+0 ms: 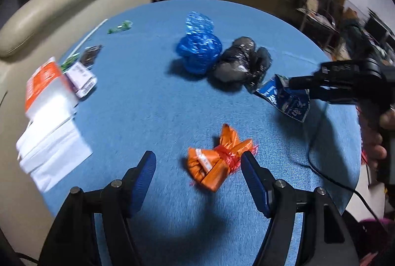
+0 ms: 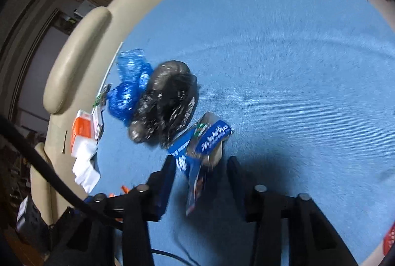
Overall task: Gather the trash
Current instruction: 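Move both open grippers back over the trash on the table, then grasp the orange bag bundle with the left gripper while the right grasps the blue wrapper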
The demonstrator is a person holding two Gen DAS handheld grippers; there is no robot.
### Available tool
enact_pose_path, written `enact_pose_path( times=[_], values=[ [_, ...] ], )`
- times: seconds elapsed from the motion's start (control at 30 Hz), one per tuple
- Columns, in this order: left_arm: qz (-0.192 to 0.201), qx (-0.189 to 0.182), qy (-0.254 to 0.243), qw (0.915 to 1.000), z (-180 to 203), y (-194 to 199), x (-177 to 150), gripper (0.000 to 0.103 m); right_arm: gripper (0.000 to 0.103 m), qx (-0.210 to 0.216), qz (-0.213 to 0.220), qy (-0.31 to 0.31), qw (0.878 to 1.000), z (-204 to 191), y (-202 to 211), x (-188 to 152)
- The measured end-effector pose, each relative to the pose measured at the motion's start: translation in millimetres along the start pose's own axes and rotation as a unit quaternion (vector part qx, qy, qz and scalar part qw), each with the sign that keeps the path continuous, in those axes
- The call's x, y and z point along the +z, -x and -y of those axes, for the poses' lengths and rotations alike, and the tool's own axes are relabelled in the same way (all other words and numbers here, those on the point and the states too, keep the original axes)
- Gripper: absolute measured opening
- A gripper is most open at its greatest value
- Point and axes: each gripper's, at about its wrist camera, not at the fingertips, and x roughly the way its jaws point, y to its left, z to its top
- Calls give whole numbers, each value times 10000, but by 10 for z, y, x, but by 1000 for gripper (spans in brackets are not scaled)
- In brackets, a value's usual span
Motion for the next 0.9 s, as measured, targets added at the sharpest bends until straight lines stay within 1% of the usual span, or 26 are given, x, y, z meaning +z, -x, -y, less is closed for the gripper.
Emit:
enact_pose_path(
  times=[0.07, 0.1, 0.13, 0.2, 0.27, 0.37, 0.5, 0.53, 0.57, 0.6, 0.63, 0.73, 0.8, 0.87, 0.9],
  values=[
    [-12, -179, -162, 9997, -2, -47, 21, 72, 39, -83, -9, -62, 9999, -8, -115, 47],
    [-21, -272, -250, 9993, 0, -77, 25, 72, 36, -83, 36, -90, 9999, -13, -136, 60],
    [-58, -364, -330, 9988, 0, -118, 22, 72, 35, -72, 91, -78, 9999, -31, -151, 72],
    [-130, -493, -431, 9978, 5, -196, 25, 72, 33, -153, 159, 111, 9997, -93, -172, 81],
    [-178, -556, -468, 9972, 10, -266, 12, 72, 33, -191, 264, 308, 9990, -141, -146, 61],
    [-269, -605, -487, 9966, 17, -369, -12, 72, 33, -166, 429, 426, 9980, -145, -54, -3],
    [-284, -673, -437, 9964, 7, -435, -72, 72, 33, -99, 613, 528, 9967, -81, 178, -106],
    [-235, -649, -415, 9967, 8, -427, -83, 71, 33, -50, 677, 519, 9963, -51, 257, -140],
    [-210, -624, -395, 9970, 12, -419, -95, 64, 33, -8, 723, 504, 9961, -35, 316, -170],
    [-190, -579, -373, 9974, 23, -404, -105, 53, 33, 24, 771, 489, 9958, -9, 382, -204],
    [-197, -531, -342, 9978, 34, -392, -110, 49, 33, 41, 814, 471, 9956, 19, 443, -235],
    [-205, -438, -209, 9986, 63, -357, -132, 47, 33, 119, 927, 355, 9950, 129, 622, -332],
    [-198, -288, -115, 9993, 102, -321, -154, 46, 33, 151, 1016, 334, 9942, 197, 784, -399],
    [-177, -197, 21, 9996, 153, -239, -159, 45, 33, 118, 1125, 340, 9930, 244, 942, -477],
    [-100, -144, 60, 9998, 189, -154, -157, 45, 33, 118, 1172, 335, 9925, 265, 1012, -506]
  ],
)
